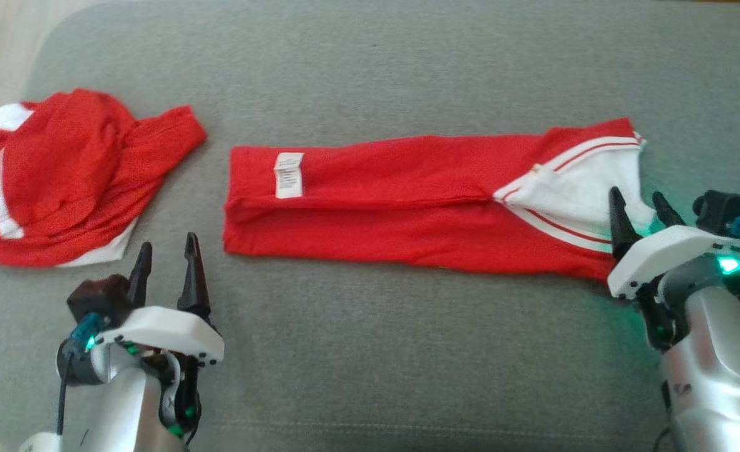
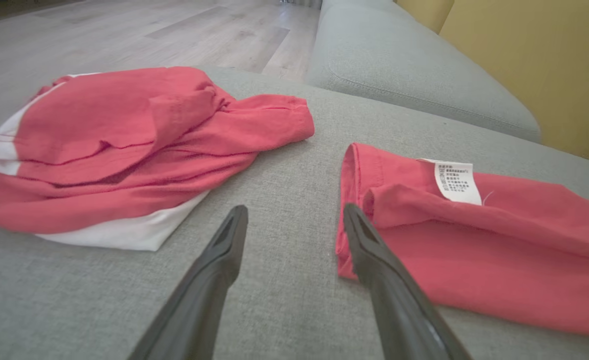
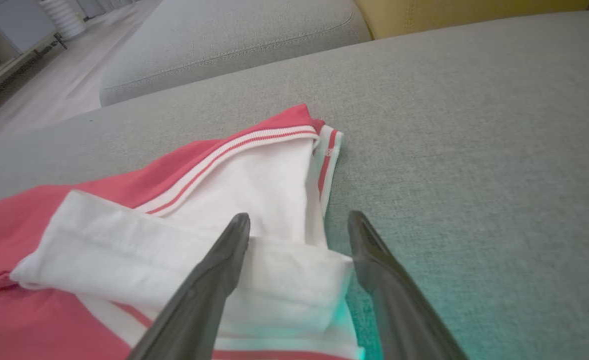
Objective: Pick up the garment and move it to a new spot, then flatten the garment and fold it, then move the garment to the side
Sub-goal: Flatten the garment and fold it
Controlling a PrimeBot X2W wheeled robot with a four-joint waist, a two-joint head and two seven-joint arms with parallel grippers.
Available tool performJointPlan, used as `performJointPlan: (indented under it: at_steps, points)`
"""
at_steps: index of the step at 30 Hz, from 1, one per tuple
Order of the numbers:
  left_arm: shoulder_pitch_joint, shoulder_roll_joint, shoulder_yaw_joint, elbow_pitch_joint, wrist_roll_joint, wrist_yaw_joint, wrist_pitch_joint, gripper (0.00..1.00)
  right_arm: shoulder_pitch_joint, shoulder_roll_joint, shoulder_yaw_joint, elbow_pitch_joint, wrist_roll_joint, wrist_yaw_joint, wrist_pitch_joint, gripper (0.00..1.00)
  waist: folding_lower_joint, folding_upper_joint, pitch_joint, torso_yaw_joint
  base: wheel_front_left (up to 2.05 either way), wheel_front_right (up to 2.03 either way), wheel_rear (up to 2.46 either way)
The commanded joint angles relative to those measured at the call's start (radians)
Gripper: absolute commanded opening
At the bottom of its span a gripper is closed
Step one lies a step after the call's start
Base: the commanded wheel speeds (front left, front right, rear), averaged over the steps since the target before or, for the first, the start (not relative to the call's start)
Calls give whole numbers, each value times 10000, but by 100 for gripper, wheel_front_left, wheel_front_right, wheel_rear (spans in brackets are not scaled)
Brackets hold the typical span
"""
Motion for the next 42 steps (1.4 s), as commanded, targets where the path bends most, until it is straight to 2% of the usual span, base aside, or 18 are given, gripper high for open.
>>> performJointPlan:
  at_steps: [1, 7, 8, 9, 10, 11, 17, 22, 25, 34, 38, 42]
  points:
    - [-92, 77, 413, -379, 131, -78, -122, 100, -452, -129, 68, -59, -375, 65, 55, 100, 1, 0, 40, 273, 0, 0, 0]
    - [47, 23, 593, -413, 302, -224, -122, 100, -621, 108, -58, 942, -555, 65, 730, 100, 1, 0, 30, 507, 0, 0, 0]
    - [65, 21, 589, -416, 268, -232, -122, 100, -637, 136, 30, 1043, -521, 65, 877, 84, 1, 0, 19, 505, 0, 0, 0]
    - [77, 20, 573, -406, 231, -235, -122, 100, -660, 156, 103, 1107, -460, 65, 971, 44, 1, 0, 5, 494, 0, 0, 0]
    - [81, 19, 550, -398, 188, -228, -122, 100, -682, 163, 190, 1176, -405, 65, 1080, 9, 1, 0, -10, 481, 0, 0, 0]
    - [81, 18, 519, -393, 147, -210, -122, 100, -703, 151, 274, 1229, -358, 65, 1160, 0, 1, 0, -27, 464, 0, 0, 0]
    - [54, 17, 266, -390, 3, -156, -122, 100, -886, 77, 452, 1250, 37, 65, 1056, 0, 1, 0, -111, 424, 0, 0, 0]
    - [88, 16, 3, -453, 2, -139, -122, 100, -1130, -76, 266, 964, 414, 65, 123, 0, 1, 0, -288, 314, 0, 0, 0]
    - [167, 16, -28, -484, -58, -65, -122, 100, -1231, -222, 180, 813, 557, 65, -265, 0, 1, 0, -441, 105, 0, 0, 0]
    - [294, 15, -206, -505, -158, -30, -122, 100, -1390, -703, 127, 214, 795, 65, -455, 0, 1, 0, -611, -650, 0, 0, 0]
    - [282, 15, -349, -476, -239, 11, -122, 100, -1317, -579, 584, -350, 972, 65, -396, 0, 1, 0, -599, -762, 0, 0, 0]
    - [240, 15, -532, -424, -287, -25, -122, 100, -1210, -219, 1625, -1207, 1420, 65, -195, 0, 1, 0, -534, -619, 0, 0, 0]
